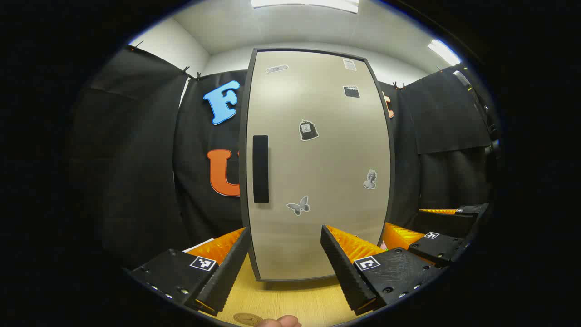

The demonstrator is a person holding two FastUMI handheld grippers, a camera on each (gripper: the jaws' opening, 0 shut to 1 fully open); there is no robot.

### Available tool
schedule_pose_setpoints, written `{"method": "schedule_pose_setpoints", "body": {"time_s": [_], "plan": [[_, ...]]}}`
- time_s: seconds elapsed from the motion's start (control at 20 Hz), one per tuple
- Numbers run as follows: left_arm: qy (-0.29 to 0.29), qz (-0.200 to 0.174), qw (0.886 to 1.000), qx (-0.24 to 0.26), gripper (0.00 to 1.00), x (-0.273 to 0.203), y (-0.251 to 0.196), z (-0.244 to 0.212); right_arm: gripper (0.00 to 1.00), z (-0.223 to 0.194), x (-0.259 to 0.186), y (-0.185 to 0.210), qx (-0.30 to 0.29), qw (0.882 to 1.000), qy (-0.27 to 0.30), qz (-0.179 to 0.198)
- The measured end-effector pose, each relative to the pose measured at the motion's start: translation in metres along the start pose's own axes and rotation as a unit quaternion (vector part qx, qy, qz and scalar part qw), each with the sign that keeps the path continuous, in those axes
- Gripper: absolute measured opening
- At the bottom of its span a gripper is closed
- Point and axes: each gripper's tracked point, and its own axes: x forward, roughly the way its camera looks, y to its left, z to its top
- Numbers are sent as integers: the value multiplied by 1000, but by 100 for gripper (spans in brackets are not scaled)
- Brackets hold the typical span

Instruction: Open the cabinet door with the right hand, grasp the bottle in the cabinet with the left hand and place it on the coaster, then close the cabinet door with the right hand.

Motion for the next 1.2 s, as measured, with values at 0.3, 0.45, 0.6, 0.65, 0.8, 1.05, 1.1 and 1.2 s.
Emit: {"method": "schedule_pose_setpoints", "body": {"time_s": [0.3, 0.45, 0.6, 0.65, 0.8, 1.05, 1.1, 1.2], "plan": [[3, 1, 1000, -4, 94, 4, -1, -2, 99, 0, 3, -2, 1, 1000, -1, 1], [4, 1, 1000, -4, 94, 6, -1, -3, 96, 0, 4, 0, -3, 1000, -1, 7], [5, 5, 1000, -4, 94, 8, 0, -4, 99, 0, 5, -3, -5, 1000, -1, 5], [6, 9, 1000, -4, 94, 7, 2, -4, 99, 0, 5, -3, -5, 1000, 0, 5], [3, 11, 1000, -4, 94, 9, 2, -4, 96, -1, 6, -3, -5, 1000, 2, 7], [2, 11, 1000, 3, 94, 6, 3, -3, 99, 7, 10, -2, -3, 1000, -6, 10], [2, 13, 1000, 3, 94, 6, 5, -3, 96, 10, 11, -1, 1, 1000, -9, 12], [3, 18, 1000, 3, 94, 3, 11, -3, 99, 16, 15, 5, 5, 1000, -14, 24]]}}
